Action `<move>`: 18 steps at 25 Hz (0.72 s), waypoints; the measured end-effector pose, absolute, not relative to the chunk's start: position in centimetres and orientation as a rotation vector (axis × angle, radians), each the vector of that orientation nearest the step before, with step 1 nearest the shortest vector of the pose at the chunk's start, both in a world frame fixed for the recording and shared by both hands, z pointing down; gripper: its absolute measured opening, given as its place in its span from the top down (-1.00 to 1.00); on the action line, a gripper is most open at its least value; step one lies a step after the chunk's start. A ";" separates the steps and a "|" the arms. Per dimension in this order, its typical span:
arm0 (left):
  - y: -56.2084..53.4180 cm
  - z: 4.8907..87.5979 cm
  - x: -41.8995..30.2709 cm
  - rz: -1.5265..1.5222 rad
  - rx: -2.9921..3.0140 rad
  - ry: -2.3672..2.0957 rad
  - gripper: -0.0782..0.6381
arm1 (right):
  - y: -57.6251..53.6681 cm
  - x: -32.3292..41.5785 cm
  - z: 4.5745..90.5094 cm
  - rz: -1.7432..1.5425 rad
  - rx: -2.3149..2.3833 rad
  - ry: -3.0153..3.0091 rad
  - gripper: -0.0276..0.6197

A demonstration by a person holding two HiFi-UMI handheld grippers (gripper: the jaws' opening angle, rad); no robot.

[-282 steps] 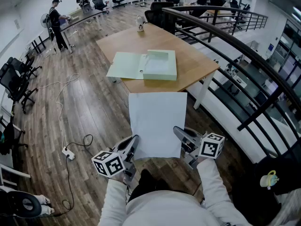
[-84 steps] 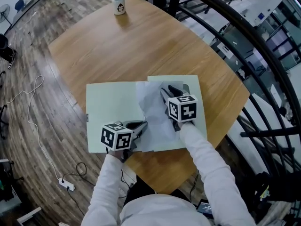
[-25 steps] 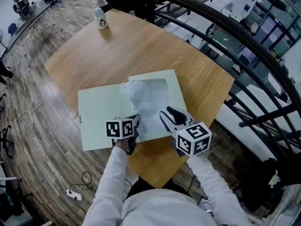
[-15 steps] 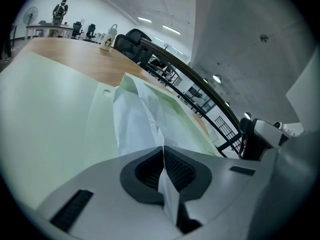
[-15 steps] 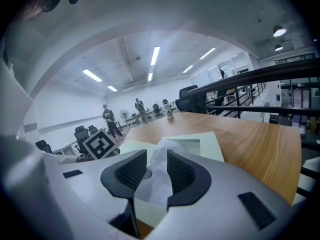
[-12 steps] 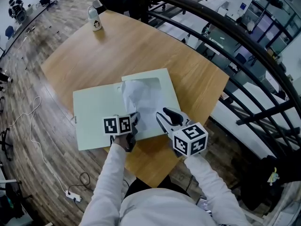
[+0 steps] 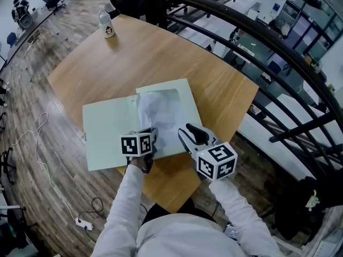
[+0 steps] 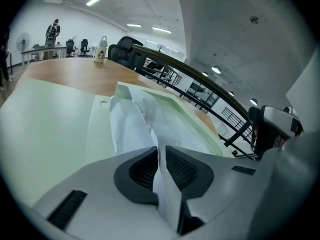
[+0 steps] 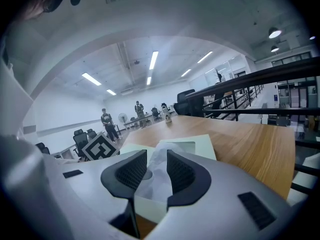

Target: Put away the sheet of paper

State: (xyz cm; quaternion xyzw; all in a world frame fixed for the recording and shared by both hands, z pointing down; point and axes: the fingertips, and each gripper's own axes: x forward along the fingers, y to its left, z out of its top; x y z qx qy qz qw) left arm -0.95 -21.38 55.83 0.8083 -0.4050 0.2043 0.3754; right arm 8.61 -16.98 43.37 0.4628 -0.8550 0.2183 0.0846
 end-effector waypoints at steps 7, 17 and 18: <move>-21.6 54.0 -1.8 0.532 2.115 -1.154 0.53 | -16.5 9.7 42.6 0.637 1.409 -2.570 0.46; -20.9 49.4 -2.1 0.491 2.272 -1.323 0.46 | -15.0 10.4 41.7 0.617 1.404 -2.598 0.46; -20.7 48.8 -2.2 0.479 2.287 -1.336 0.46 | -14.9 10.5 41.6 0.616 1.403 -2.602 0.46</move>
